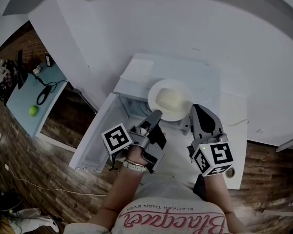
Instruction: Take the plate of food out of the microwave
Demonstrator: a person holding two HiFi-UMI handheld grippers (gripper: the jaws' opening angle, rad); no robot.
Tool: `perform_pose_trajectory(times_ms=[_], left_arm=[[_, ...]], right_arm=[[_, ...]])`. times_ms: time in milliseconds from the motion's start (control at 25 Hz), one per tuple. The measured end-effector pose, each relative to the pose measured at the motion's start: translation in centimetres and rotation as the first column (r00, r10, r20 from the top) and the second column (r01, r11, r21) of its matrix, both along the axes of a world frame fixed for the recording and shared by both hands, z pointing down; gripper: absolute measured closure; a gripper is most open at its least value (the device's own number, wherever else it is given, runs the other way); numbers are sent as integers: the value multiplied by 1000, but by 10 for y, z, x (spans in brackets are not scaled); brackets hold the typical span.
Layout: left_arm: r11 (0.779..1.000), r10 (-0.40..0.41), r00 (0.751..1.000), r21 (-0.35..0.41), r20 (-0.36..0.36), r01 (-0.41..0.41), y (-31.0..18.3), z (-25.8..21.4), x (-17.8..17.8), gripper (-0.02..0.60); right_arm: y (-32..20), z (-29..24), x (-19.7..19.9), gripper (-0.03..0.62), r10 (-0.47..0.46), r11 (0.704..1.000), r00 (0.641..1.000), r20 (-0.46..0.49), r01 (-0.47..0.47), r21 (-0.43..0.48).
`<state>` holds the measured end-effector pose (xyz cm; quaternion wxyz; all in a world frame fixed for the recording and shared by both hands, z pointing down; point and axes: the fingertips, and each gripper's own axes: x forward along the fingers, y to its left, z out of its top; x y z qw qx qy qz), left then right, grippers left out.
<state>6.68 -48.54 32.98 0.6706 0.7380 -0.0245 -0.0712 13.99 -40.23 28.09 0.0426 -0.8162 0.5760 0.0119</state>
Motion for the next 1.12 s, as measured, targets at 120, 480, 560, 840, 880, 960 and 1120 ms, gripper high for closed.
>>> perform_pose_trajectory(times_ms=[120,480,560,840,880,960,1120], left_arm=[[1000,11,1000,-2,-6,-11,-2,-1,6,563],[999,39,999,10,-15,-39,-3,-8,20,563],[999,42,999,11,-17,-42,-4,-8,22,563],[998,57,998,12,-10,-57,-3,-6,31,563],[998,59,998,12,-9,-58,-3,-6,32,563],[998,60,998,10,-9,-60,-3,-6,32,563],[998,65,998,8,-11,-65,-2,-7,34,563]], right_arm=[[-4,0,2,582,-1,1000,1000,-7,1,-7],[-11,2,16,583,33,999,999,-17,-33,-26],[-12,3,17,582,30,999,999,-17,-31,-26],[-11,5,24,582,42,999,999,-16,-43,-29],[-11,6,24,583,44,999,999,-17,-44,-30],[-11,6,25,582,44,999,999,-16,-45,-30],[-11,5,26,582,44,998,999,-15,-45,-32]])
